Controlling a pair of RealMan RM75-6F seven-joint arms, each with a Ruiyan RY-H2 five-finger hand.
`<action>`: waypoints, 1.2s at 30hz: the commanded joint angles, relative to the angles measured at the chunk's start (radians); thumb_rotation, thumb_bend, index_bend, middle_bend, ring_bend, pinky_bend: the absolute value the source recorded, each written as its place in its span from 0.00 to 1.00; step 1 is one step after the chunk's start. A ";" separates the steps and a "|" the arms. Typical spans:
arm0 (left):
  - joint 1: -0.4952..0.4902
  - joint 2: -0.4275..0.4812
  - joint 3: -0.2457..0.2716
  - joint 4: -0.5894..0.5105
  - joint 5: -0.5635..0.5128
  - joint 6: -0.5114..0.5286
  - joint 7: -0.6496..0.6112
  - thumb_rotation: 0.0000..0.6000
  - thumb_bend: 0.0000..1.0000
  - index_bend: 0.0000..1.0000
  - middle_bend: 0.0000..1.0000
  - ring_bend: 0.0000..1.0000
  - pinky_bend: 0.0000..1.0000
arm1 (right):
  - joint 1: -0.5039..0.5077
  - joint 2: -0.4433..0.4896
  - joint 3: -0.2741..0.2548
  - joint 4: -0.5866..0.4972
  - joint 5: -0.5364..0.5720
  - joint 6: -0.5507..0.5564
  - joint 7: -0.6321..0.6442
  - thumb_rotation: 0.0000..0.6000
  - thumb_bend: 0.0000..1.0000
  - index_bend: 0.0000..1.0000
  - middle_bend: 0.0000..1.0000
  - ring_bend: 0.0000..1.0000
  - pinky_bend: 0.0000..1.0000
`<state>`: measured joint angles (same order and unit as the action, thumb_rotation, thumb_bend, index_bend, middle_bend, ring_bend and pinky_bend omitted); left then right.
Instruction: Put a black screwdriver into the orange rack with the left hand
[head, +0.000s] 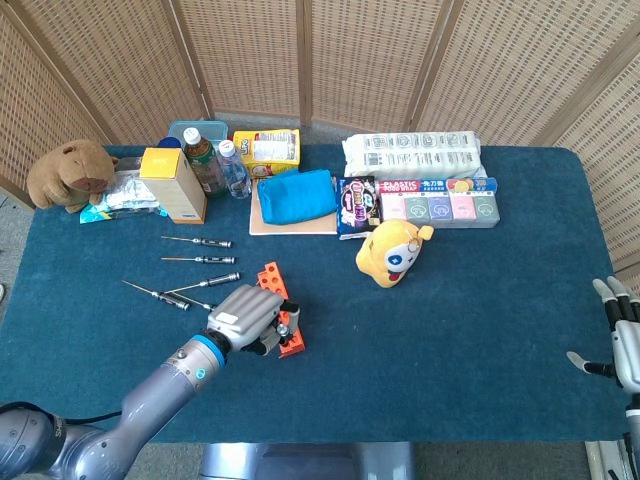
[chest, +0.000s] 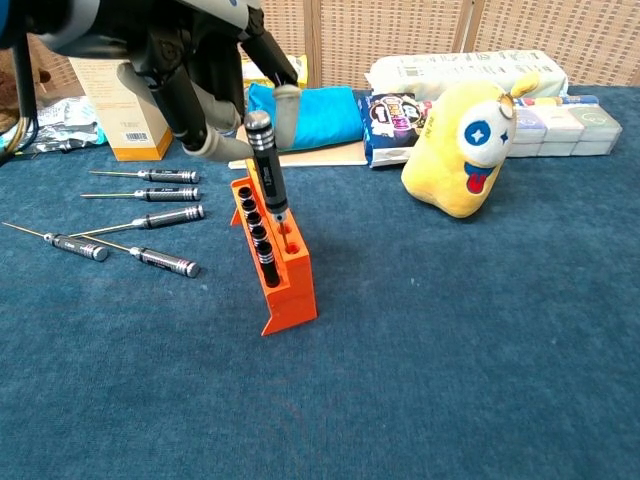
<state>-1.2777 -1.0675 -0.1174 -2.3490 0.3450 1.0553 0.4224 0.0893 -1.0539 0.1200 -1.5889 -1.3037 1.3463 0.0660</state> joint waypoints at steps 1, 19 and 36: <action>-0.001 0.002 0.003 -0.004 -0.004 -0.004 0.012 1.00 0.44 0.51 1.00 1.00 1.00 | 0.000 0.000 0.000 0.000 -0.001 0.000 -0.001 1.00 0.00 0.00 0.03 0.05 0.08; 0.013 -0.114 0.023 0.059 -0.004 0.035 0.066 1.00 0.44 0.51 1.00 1.00 1.00 | 0.002 0.003 0.001 0.001 0.005 -0.008 0.008 1.00 0.00 0.00 0.03 0.06 0.08; 0.019 -0.167 0.008 0.083 -0.022 0.064 0.103 1.00 0.44 0.51 1.00 1.00 1.00 | 0.002 0.007 0.002 0.003 0.010 -0.015 0.020 1.00 0.00 0.00 0.03 0.06 0.08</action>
<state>-1.2588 -1.2337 -0.1088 -2.2657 0.3237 1.1192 0.5258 0.0914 -1.0465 0.1219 -1.5855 -1.2933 1.3313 0.0864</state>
